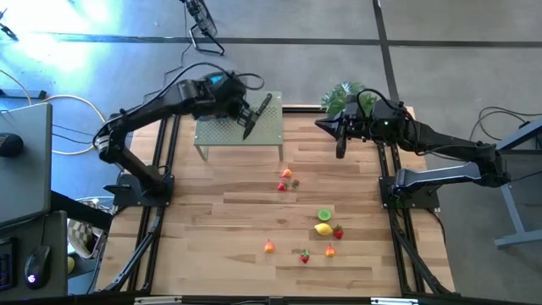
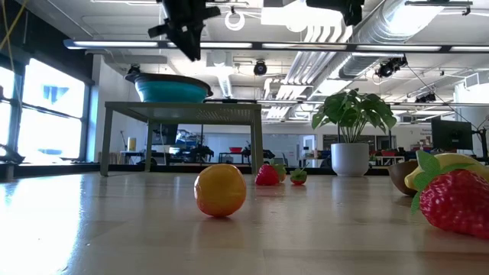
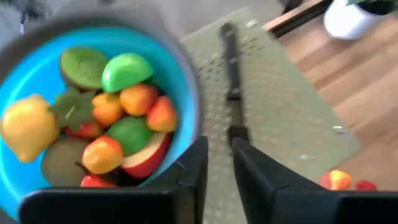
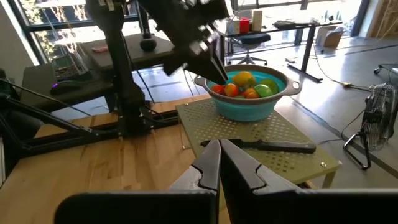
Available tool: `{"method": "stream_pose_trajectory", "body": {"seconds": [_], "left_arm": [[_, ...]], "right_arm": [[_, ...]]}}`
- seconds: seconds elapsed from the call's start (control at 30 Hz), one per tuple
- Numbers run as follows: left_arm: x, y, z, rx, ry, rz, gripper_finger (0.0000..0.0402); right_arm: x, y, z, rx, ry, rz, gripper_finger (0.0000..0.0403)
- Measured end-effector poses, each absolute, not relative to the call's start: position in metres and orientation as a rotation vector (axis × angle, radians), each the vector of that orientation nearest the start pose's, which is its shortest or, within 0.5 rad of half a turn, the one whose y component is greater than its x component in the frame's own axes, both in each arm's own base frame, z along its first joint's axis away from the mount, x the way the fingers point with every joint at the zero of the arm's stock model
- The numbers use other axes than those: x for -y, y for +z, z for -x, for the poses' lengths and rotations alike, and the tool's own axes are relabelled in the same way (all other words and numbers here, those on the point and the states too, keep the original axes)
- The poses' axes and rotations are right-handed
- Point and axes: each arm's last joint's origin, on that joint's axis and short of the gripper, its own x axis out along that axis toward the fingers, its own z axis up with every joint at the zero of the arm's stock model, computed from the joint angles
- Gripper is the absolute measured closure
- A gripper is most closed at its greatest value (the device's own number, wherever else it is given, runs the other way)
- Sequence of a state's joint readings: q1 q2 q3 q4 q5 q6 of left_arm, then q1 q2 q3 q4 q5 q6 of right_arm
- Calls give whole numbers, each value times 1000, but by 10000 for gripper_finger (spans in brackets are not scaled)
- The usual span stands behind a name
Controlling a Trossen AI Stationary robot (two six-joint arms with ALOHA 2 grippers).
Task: Pick & Place Fruit
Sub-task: Put the strawberry into the strainer bowl on the shelf
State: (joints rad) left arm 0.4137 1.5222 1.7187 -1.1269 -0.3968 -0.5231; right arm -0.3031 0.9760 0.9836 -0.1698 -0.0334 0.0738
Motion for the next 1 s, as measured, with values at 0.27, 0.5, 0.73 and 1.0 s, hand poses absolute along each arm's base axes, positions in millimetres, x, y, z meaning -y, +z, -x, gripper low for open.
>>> {"method": "stream_pose_trajectory", "body": {"seconds": [0.27, 0.5, 0.73, 1.0], "left_arm": [[-91, 415, -259, -687, 925, 329, 398], [-70, 418, -261, -669, 911, 273, 400], [-49, 399, -271, -621, 866, 257, 401], [-18, 353, -267, -514, 766, 345, 401]], "right_arm": [[62, 366, -202, -177, -265, -117, 401], [61, 358, -201, -257, -256, -131, 401], [60, 355, -200, -292, -219, -141, 401], [57, 351, -201, -329, -138, -163, 401]]}}
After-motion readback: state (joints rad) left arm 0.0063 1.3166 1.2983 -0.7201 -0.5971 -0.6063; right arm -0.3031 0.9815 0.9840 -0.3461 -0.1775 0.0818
